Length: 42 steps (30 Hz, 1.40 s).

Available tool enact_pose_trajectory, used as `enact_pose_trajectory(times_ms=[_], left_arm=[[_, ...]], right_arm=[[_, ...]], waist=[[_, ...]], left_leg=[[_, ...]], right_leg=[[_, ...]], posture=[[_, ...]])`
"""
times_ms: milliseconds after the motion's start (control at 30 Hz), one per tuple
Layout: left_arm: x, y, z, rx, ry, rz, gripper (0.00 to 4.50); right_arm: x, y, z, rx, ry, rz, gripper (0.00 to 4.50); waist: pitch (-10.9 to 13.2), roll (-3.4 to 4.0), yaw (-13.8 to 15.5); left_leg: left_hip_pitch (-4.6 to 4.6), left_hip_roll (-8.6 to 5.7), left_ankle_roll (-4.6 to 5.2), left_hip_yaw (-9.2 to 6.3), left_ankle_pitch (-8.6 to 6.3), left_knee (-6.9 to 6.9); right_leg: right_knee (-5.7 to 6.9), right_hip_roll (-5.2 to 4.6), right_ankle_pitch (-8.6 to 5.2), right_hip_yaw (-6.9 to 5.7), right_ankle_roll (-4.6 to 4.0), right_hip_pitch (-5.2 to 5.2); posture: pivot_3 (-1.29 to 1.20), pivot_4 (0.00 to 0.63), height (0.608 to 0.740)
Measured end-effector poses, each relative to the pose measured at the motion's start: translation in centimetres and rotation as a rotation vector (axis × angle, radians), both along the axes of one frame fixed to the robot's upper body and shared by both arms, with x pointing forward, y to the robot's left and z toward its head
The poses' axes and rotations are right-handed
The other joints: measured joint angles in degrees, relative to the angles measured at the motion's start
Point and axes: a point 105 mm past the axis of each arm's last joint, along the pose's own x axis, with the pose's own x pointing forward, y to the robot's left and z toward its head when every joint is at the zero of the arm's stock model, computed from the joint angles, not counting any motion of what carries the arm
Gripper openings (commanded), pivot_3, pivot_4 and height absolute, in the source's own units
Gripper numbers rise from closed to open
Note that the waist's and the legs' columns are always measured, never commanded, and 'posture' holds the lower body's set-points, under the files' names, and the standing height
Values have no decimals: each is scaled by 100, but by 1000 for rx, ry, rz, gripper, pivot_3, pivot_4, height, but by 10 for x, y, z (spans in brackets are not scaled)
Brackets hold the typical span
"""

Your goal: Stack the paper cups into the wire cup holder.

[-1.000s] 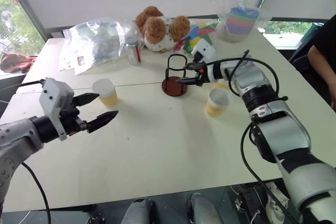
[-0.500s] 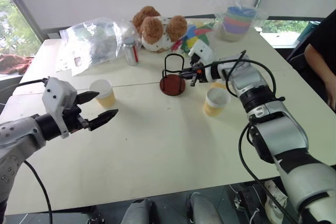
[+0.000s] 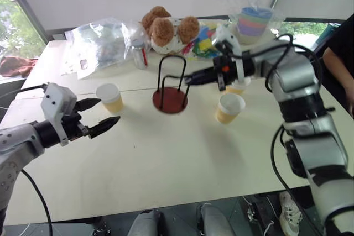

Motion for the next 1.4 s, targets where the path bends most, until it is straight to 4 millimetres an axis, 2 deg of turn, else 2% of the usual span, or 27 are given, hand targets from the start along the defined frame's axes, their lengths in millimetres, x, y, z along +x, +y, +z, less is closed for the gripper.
enact_pose_trajectory(times_ms=[100, 167, 367, 600, 733, 800, 833, 867, 1000, 1100, 1233, 1300, 1400], left_arm=[[-4, -6, -1, -24, 26, -35, 4500], [-9, -12, -3, -31, 50, -67, 4500], [-22, -19, -13, -20, 134, -127, 4500], [-28, -19, -15, -4, 175, -159, 4500], [-29, -20, -15, -1, 178, -177, 4500], [-29, -21, -14, 0, 177, -183, 4500], [-29, -21, -14, 1, 177, -190, 4500], [-30, -22, -14, 1, 177, -192, 4500], [-29, -23, -9, 16, 171, -219, 4500], [-29, -25, -5, 30, 167, -248, 4500], [-30, -32, 4, 31, 160, -311, 4500], [-31, -35, 7, 30, 160, -335, 4500], [-34, -38, 11, 71, 180, -372, 4500]], right_arm=[[-14, 7, -23, -24, 89, -45, 59], [-17, 12, -31, -26, 102, -105, 59], [-18, 21, -33, -18, 63, -210, 59], [-22, 24, -41, -42, 27, -229, 59], [-26, 24, -52, -62, 31, -231, 1477], [-28, 26, -52, -62, 31, -225, 2538], [-29, 26, -52, -61, 31, -225, 3211], [-29, 26, -52, -61, 31, -226, 3599], [-34, 24, -48, -41, 80, -210, 3599], [-40, 12, -33, -19, 124, -174, 3599], [-45, -26, -16, -55, 125, -154, 3599], [-42, -42, -12, -81, 110, -165, 3599], [-22, -72, -6, -172, 6, -236, 3599]], waist=[[0, 0, -7], [0, 0, -32], [0, 0, -24], [0, 0, -14], [0, 0, -15], [0, 0, -17], [0, 0, -17], [0, 0, -16], [0, 0, 3], [1, 0, 26], [1, 0, 118], [1, -1, 117], [2, -2, 108]], left_leg=[[0, -5, 2, 3, -1, 2], [1, -5, 0, 2, 0, 2], [2, -4, -8, 2, 5, 2], [1, -7, -6, 2, 5, 3], [1, -6, -6, 3, 5, 3], [2, -6, -5, 3, 5, 3], [2, -6, -5, 3, 5, 3], [2, -6, -5, 3, 5, 3], [2, -6, -4, 3, 4, 5], [2, -6, 1, 3, 2, 5], [2, -6, 6, 3, -2, 6], [3, -6, 8, 4, -3, 7], [3, -5, 8, 7, -3, 13]], right_leg=[[0, -7, 0, 0, 0, 0], [6, -8, 0, 1, -1, -2], [19, -5, -1, 0, -2, -11], [17, -5, -1, -1, -2, -9], [17, -4, -1, -1, -1, -9], [17, -3, -1, -1, -1, -8], [17, -3, -1, -1, -2, -7], [17, -3, -1, -1, -2, -7], [17, -3, -1, -1, -2, -6], [11, -3, -1, -2, -2, -3], [-1, -1, -3, -6, -4, 4], [-4, -1, -5, -6, -10, 7], [-2, 4, -6, -5, -10, 7]], posture=[[0, 150, 740], [0, 150, 740], [0, 150, 740], [0, 150, 740], [0, 150, 740], [0, 150, 740], [0, 150, 740], [0, 150, 740], [0, 150, 740], [0, 150, 740], [0, 150, 740], [0, 150, 740], [0, 150, 740]])
